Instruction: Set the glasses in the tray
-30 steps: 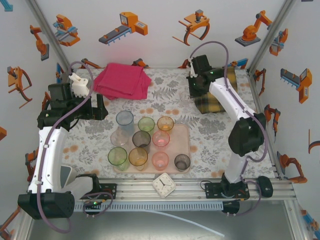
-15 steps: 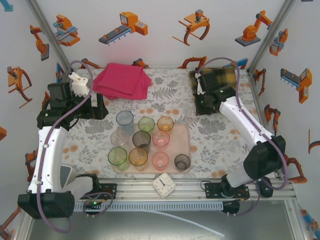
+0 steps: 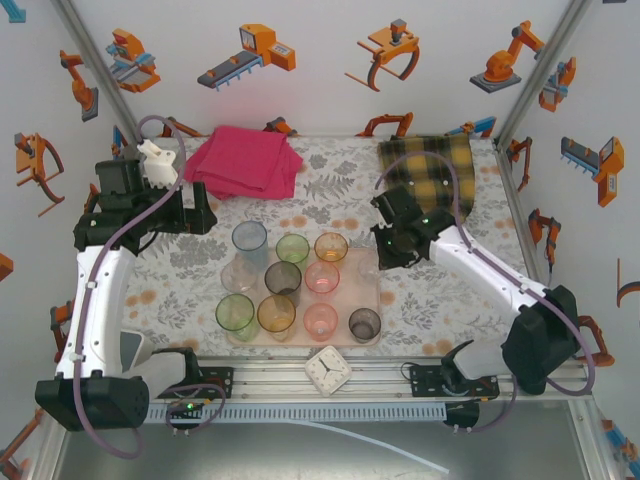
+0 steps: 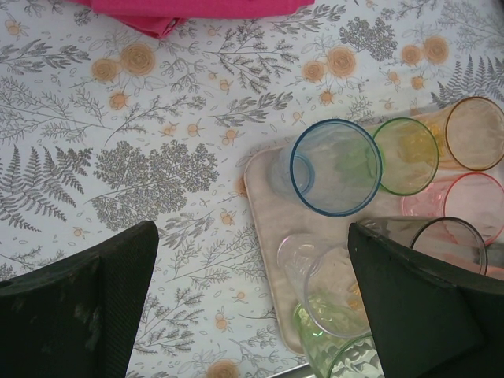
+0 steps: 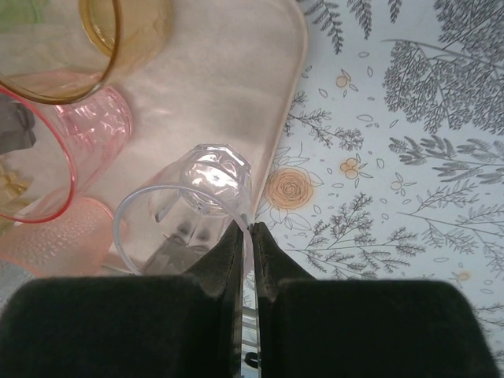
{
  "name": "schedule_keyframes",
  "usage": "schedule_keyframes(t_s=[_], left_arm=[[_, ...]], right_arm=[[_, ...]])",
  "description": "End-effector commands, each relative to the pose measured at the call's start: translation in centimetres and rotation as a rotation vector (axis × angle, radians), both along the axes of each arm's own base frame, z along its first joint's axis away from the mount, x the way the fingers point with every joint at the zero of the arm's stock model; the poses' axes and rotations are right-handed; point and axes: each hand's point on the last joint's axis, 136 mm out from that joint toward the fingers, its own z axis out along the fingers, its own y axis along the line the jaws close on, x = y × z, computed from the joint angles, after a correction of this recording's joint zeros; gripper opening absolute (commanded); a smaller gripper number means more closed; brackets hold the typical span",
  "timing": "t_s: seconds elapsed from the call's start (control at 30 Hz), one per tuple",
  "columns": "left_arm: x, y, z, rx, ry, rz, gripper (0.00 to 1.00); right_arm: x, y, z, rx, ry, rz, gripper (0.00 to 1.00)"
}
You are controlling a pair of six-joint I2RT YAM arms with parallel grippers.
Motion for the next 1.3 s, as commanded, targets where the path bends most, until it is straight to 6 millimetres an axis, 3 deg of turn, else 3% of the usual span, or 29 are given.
schedule_keyframes(t_s=[0.0, 0.17, 1.27], left_arm=[[0.4, -0.2, 1.4, -0.025, -0.034, -0.004, 0.99], [0.5, -0.2, 1.3, -0.02, -0.033, -0.002, 0.99], [0.7, -0.1, 0.8, -0.022, -0.019, 0.004, 0.99]], right_arm=[[-0.2, 0.7, 0.1, 0.045, -0.024, -0.035, 0.1], [-0.9, 0.9, -0.8, 0.039, -0.011, -0.028, 0.11], [-0.6, 1.2, -4.0, -0.001, 0.009, -0.037, 0.13]])
